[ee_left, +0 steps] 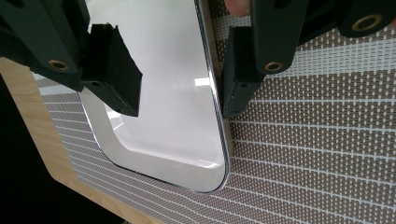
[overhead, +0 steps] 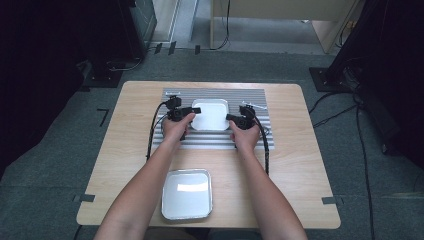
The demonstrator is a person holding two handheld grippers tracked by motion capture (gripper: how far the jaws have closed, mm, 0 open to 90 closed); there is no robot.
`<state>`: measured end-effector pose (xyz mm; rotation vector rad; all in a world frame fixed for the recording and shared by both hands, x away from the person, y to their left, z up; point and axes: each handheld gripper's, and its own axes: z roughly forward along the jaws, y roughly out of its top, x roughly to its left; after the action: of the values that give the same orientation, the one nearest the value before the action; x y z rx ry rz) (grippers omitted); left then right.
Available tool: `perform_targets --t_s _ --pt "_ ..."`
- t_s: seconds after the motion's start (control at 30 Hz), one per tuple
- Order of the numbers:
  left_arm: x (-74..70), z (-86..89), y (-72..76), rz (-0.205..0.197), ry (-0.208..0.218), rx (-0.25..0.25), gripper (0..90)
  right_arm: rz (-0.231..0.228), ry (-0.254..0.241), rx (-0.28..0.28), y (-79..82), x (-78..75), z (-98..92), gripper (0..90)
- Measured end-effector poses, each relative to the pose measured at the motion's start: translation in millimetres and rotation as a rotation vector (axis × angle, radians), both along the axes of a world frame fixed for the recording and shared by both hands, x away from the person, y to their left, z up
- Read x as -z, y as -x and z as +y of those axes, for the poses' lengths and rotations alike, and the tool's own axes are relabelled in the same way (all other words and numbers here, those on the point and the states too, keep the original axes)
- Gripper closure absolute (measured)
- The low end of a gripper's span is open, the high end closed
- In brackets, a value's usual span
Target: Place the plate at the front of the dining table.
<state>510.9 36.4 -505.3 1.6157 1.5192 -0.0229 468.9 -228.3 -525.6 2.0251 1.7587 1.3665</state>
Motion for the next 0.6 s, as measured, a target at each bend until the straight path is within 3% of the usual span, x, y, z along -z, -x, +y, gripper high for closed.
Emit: perform_targets --t_s 0.2,0.37,0.6 --pt "-0.5 -0.4 -0.2 -0.001 0.013 0.000 47.6 0.007 0.015 0.052 0.9 -2.1 1.8 88.1" --pt "-1.3 2.3 -0.5 -0.002 0.011 -0.009 45.5 0.016 -0.018 0.105 2.7 -1.7 2.4 88.1" --pt "-0.2 5.5 3.2 0.001 -0.013 -0.008 44.9 0.018 -0.007 0.186 5.4 -3.5 7.3 88.5"
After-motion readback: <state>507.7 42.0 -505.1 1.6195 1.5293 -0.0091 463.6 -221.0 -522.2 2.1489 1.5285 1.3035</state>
